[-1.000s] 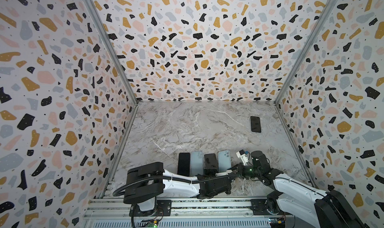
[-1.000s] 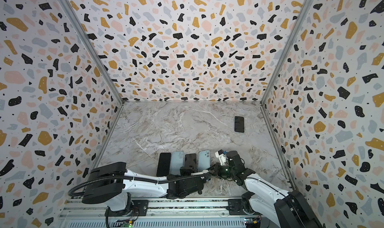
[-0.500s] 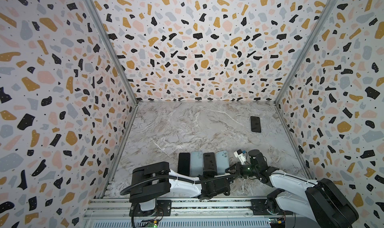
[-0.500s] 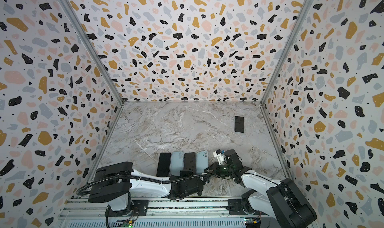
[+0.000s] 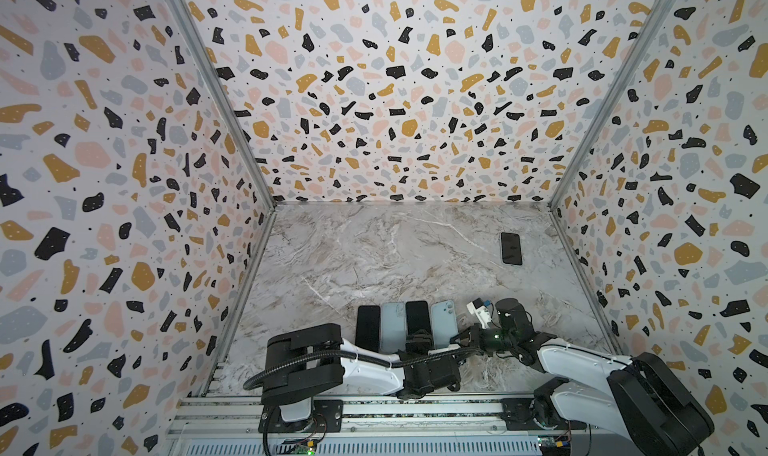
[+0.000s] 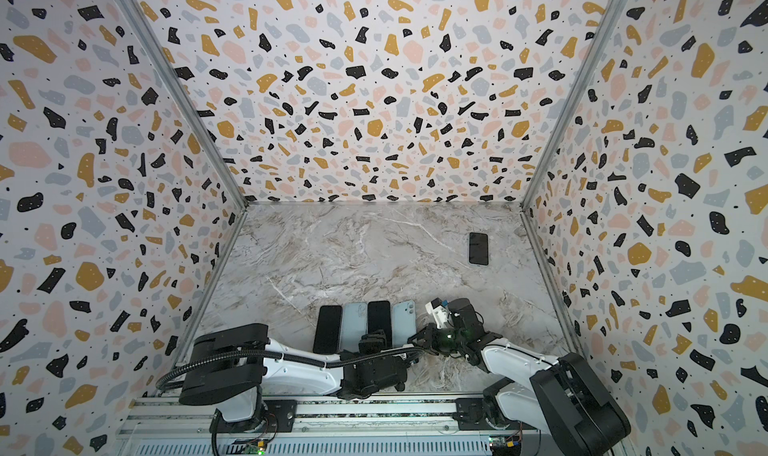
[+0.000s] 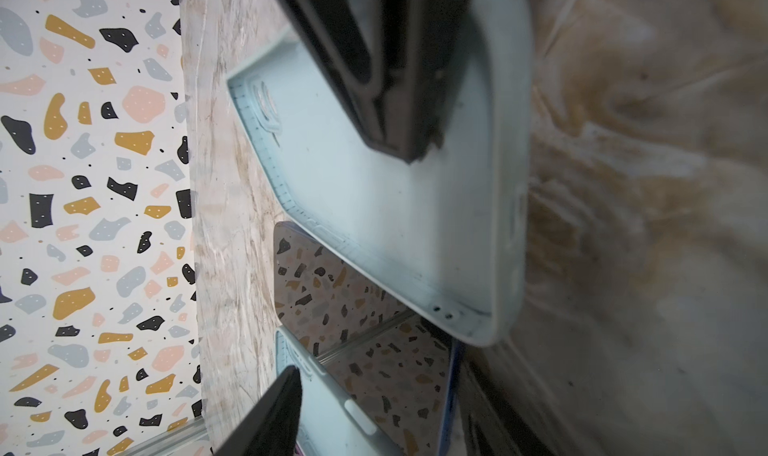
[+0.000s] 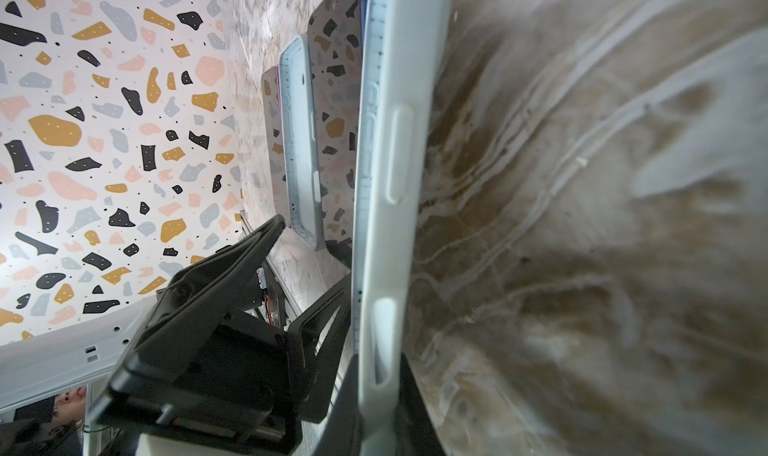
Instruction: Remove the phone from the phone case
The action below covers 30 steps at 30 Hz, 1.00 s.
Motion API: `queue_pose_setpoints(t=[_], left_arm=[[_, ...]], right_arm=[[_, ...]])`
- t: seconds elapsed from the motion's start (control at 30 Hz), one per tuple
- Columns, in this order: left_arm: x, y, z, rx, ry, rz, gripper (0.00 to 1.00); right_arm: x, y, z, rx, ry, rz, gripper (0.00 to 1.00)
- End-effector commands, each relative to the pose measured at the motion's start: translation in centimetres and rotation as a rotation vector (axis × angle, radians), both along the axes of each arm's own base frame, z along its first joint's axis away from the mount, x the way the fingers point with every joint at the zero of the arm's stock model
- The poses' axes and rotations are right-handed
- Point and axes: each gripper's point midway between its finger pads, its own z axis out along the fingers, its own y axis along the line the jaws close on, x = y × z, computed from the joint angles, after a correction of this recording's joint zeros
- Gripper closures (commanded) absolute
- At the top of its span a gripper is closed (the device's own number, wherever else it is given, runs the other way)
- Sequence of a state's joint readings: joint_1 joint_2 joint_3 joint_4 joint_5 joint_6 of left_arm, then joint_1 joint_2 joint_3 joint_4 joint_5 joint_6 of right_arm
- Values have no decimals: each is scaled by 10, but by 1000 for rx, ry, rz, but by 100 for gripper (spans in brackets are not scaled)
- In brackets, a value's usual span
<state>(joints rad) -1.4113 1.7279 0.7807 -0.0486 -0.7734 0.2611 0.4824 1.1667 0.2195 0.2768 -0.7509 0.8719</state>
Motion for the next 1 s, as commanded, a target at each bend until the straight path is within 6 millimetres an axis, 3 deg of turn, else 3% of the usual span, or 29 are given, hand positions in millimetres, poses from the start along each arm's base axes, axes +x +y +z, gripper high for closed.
queue_pose_setpoints(t=[0.0,0.13,0.23,0.43,0.6,0.8,0.97], left_arm=[[-2,2,1,-6,18,10,37],[-1,3,8,-24,15,22,36],[1,2,25,-79,10,42,34],[7,2,72,-269,-14,95,19],[15,7,113,-410,-48,155,12],[23,23,166,-640,-63,242,1],[28,44,209,-832,-65,315,0]], right_arm=[[8,4,10,13,-36,11,100],[8,4,11,14,-39,12,100],[7,4,10,11,-36,13,100],[8,3,7,-1,-39,13,100],[9,4,7,2,-35,12,100],[10,2,6,-6,-43,2,100],[16,4,5,-20,-59,3,100]])
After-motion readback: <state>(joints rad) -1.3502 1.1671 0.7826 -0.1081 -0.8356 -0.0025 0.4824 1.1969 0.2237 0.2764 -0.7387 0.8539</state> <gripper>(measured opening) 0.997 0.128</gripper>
